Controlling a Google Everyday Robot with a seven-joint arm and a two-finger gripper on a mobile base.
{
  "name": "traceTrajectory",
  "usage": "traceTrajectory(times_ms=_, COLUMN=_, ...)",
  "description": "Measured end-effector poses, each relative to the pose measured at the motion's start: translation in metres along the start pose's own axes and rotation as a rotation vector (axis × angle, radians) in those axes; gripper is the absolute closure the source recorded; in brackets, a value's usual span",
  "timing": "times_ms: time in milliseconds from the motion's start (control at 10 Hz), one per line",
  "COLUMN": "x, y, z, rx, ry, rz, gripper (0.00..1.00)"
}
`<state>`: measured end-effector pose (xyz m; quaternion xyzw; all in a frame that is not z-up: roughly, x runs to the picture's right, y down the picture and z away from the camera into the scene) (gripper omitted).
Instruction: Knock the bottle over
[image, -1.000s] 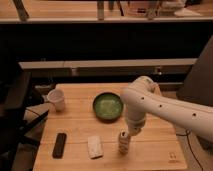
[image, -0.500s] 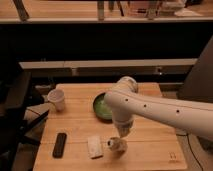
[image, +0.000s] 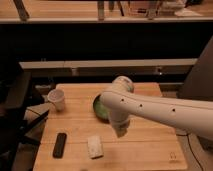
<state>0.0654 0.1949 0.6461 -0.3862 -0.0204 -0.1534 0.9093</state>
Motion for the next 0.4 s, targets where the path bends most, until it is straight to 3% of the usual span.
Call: traceTrajectory(times_ms=400, x=-0.0019, y=0.0013, z=-0.0006, rx=0.007, ry=-0.007, rz=-0.009, gripper=1.00)
